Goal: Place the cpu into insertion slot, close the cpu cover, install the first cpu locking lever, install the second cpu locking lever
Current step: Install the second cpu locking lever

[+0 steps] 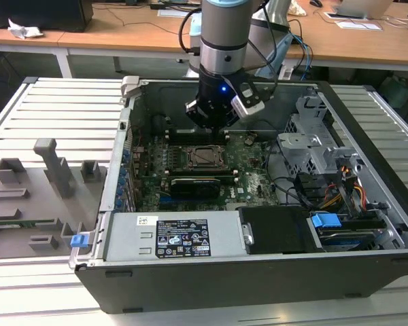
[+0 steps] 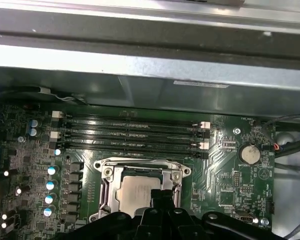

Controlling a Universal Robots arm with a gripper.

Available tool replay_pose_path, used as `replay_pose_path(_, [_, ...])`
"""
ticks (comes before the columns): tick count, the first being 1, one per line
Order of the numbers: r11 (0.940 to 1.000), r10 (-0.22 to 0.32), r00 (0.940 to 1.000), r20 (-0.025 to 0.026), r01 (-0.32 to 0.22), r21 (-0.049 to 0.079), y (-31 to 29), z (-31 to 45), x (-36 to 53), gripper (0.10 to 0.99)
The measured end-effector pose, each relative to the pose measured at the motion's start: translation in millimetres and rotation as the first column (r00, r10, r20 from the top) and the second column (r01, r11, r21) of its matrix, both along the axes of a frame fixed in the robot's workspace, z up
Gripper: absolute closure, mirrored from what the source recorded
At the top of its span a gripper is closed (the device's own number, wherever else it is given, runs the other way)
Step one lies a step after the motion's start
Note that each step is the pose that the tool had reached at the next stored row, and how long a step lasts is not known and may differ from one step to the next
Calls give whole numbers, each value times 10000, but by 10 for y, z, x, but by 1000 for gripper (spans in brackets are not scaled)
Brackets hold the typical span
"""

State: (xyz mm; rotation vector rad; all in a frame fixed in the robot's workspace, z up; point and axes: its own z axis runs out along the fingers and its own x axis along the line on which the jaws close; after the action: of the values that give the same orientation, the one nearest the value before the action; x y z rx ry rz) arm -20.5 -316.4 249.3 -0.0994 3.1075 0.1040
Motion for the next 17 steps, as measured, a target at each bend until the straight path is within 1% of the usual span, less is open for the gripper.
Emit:
replay_pose_path(3, [10000, 0, 10000, 0, 0, 0, -25, 2, 0, 980])
replay_pose_path(6, [10000, 1, 10000, 0, -1, 1, -68, 2, -1, 980])
replay_pose_path(7, [10000, 0, 10000, -6, 0, 11, -87, 2, -1, 980])
replay_pose_path(10, [10000, 0, 10000, -47, 0, 31, -144, 2, -1, 980])
replay_pose_path(15, [10000, 0, 10000, -50, 0, 31, -185, -1, -1, 980])
replay_pose_path(17, [10000, 0, 10000, -50, 0, 31, -222, -3, -1, 980])
